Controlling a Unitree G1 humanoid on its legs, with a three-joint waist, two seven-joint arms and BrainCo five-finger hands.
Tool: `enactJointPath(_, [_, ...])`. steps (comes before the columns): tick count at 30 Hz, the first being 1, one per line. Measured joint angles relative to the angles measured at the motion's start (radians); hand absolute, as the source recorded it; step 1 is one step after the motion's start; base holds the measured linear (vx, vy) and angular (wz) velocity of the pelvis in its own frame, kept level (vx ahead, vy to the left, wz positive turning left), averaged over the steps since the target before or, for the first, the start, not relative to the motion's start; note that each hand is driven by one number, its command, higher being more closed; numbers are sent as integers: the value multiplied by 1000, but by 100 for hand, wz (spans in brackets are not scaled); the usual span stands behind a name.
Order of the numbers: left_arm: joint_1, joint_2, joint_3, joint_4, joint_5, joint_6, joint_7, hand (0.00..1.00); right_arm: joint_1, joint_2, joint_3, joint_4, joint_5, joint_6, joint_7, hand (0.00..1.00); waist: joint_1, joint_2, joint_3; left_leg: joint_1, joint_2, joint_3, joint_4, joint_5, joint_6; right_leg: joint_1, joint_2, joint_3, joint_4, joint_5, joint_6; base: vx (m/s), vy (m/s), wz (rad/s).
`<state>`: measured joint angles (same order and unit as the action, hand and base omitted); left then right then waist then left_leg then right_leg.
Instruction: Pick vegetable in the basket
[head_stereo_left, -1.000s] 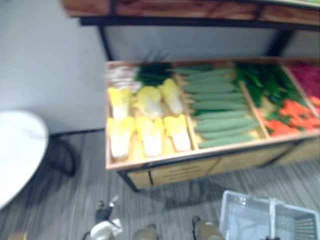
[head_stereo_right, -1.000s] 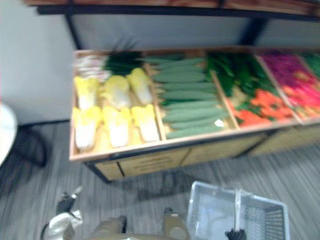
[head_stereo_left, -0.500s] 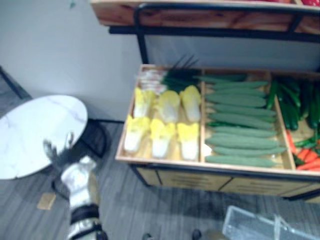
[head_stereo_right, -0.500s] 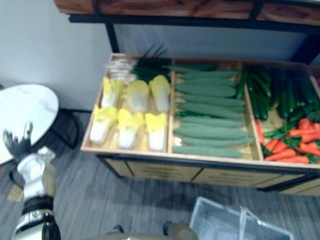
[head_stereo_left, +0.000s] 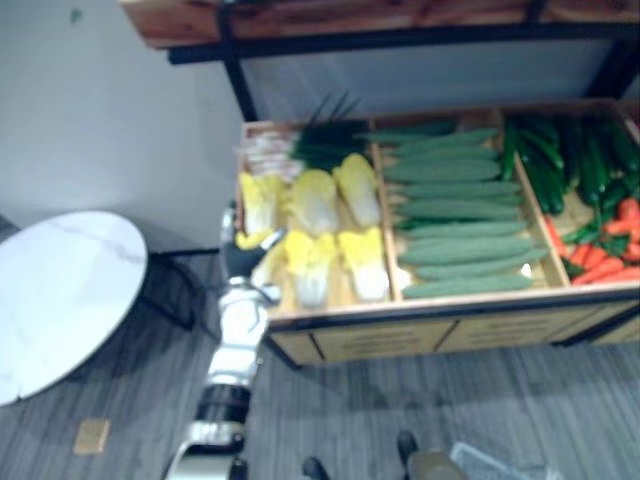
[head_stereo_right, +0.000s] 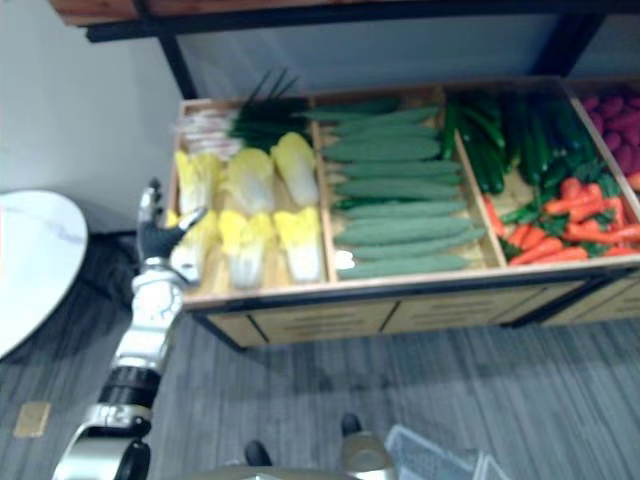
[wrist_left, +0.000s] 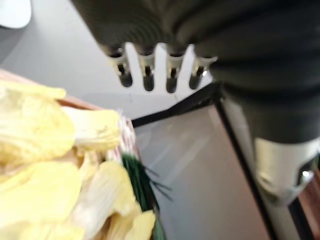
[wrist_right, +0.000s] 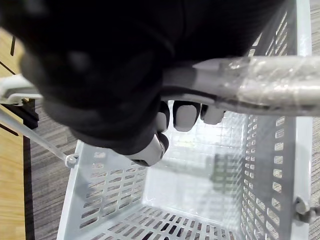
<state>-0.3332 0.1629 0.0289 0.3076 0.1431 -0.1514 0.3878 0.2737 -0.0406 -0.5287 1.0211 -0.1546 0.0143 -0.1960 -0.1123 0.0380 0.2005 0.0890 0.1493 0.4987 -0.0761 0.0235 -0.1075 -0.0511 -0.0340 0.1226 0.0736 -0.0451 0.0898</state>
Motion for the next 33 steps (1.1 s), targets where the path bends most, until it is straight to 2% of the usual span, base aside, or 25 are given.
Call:
enactJointPath(5, [-66, -37, -22, 36, 76, 45, 8, 0, -50, -3, 39, -46, -2, -3, -16, 100, -3, -5, 54, -48, 1, 23, 11, 7, 8, -66, 3, 22, 33, 11, 0, 4, -7, -11])
enactJointPath(9, [-139, -46, -18, 99, 76, 75, 33, 0, -86, 3, 68, -84, 1, -4, -39, 100, -4, -12, 100, -76, 2, 43, 19, 10, 12, -104, 3, 31, 54, 11, 1, -9, -6, -7])
enactJointPath(15, [-209, -72, 60, 193, 76, 123, 105, 0, -101, 12, 107, -155, 6, -7, -59, 100, 6, -24, 160, -125, 13, 74, 48, 8, 12, -167, 5, 42, 89, 10, 1, -15, -15, -6])
enactJointPath(19, [-264, -74, 106, 291, 76, 155, 114, 0, -123, 15, 107, -175, 14, -6, -68, 100, 8, -29, 195, -155, 18, 95, 65, 8, 13, -206, 6, 47, 112, 10, 1, -12, -20, -6])
enactJointPath(20, [-282, -74, 123, 332, 76, 157, 114, 100, -127, 18, 107, -186, 18, -5, -71, 100, 8, -30, 206, -161, 18, 97, 67, 8, 13, -215, 5, 48, 117, 10, 1, -4, -23, -5])
enactJointPath(24, [-329, -72, 181, 393, 104, 154, 122, 100, -141, 20, 106, -191, 44, -5, -79, 100, 8, -30, 216, -177, 28, 136, 79, 6, 16, -240, 7, 54, 125, 10, 1, 20, -21, -8])
enactJointPath(28, [-379, -20, 287, 471, 105, 151, 97, 100, -174, 17, 109, -191, 47, -4, -77, 100, 10, -37, 220, -171, 51, 204, 104, -7, 16, -255, 23, 83, 115, 10, 2, 10, -24, -33])
enactJointPath(33, [-394, 46, 372, 515, 94, 163, 59, 100, -205, 1, 155, -215, 59, -3, -70, 100, 8, -49, 224, -148, 96, 304, 167, -50, -2, -249, 43, 110, 64, 60, 1, 29, -21, -65])
